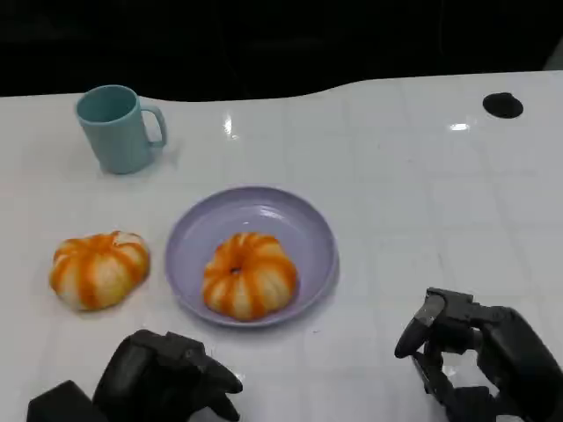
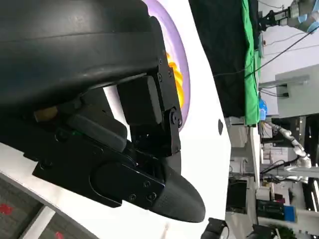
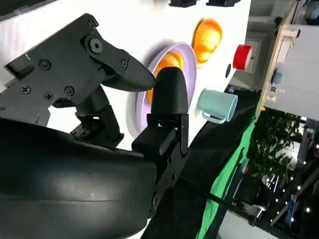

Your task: Grasp the bread from the table and place it into the plate.

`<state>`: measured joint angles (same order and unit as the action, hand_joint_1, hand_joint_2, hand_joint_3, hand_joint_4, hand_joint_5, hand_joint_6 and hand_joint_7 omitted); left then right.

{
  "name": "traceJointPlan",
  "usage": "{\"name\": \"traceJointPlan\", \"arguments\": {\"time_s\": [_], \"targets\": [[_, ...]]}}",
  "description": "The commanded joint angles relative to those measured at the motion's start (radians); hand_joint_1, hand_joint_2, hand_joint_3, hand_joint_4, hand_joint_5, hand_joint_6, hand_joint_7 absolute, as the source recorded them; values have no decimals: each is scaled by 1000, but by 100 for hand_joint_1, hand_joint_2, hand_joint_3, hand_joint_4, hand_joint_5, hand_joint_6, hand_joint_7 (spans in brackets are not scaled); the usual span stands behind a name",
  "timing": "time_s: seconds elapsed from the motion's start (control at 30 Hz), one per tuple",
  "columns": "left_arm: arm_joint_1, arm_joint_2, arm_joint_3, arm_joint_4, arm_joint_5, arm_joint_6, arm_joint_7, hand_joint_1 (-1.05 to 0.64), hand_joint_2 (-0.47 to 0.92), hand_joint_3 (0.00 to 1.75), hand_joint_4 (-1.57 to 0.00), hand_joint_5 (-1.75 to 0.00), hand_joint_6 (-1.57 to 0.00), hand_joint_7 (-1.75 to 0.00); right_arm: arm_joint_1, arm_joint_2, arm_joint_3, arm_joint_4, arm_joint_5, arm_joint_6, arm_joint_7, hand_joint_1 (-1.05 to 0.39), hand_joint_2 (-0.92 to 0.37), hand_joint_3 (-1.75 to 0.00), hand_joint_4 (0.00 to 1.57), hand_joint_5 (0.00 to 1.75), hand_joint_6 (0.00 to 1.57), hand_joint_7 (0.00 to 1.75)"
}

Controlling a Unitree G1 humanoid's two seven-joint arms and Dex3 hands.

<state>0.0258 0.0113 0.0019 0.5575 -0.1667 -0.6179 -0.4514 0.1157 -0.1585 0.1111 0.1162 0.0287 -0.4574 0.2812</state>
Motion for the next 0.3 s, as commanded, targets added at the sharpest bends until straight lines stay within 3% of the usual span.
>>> {"name": "traceJointPlan", "arguments": {"time_s": [0.03,0.3], "targets": [[-2,22,11,3,-6,0,-6,-105,90,0,-144,-67,-157,-27,-28,4,-17,63,-5,-63,-8,-18,-46,-123,81,175,75,147],[4,22,12,0,-21,-8,-21,-105,89,0,-144,-67,-157,-27,-46,10,-16,120,-14,-142,-6,-19,-45,-123,82,175,75,147]]}}
